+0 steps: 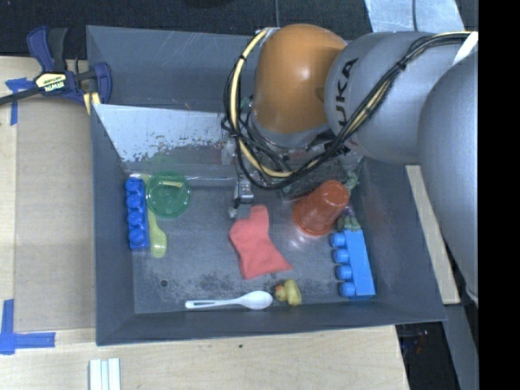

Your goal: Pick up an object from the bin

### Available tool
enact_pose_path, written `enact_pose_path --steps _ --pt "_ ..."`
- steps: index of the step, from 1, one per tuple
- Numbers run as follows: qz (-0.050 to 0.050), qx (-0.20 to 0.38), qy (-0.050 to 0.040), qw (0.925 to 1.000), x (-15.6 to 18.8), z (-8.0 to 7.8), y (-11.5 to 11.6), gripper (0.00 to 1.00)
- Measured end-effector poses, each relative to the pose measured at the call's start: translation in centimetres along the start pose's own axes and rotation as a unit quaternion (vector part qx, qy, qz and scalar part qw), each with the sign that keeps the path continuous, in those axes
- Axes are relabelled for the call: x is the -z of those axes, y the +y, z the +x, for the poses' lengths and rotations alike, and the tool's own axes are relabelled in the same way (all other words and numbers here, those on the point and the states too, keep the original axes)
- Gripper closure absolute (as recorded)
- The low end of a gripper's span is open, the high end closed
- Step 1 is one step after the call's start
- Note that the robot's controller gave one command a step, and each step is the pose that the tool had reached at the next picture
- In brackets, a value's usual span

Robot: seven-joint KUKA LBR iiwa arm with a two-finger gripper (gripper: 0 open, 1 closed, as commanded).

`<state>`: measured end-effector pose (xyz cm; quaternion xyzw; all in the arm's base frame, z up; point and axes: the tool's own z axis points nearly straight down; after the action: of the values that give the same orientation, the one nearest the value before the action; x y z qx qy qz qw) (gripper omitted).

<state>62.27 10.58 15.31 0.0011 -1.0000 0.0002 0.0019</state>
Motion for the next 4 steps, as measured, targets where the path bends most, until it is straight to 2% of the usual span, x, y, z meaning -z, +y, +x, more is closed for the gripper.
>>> enact_pose_path --steps 1,2,3,4 --pt "0.0 -0.001 -0.0035 1.0 0.5 -0.1 -0.1 0.0" --pt "-0.002 -0.004 -0.0097 0.9999 -1.5 0.6 -1.1 0.0" --pt "0.0 0.044 -0.0027 0.999 -4.0 1.6 -1.7 0.0" --pt "-0.001 0.006 -0.0055 1.0 -7.3 4.2 -7.0 0.0"
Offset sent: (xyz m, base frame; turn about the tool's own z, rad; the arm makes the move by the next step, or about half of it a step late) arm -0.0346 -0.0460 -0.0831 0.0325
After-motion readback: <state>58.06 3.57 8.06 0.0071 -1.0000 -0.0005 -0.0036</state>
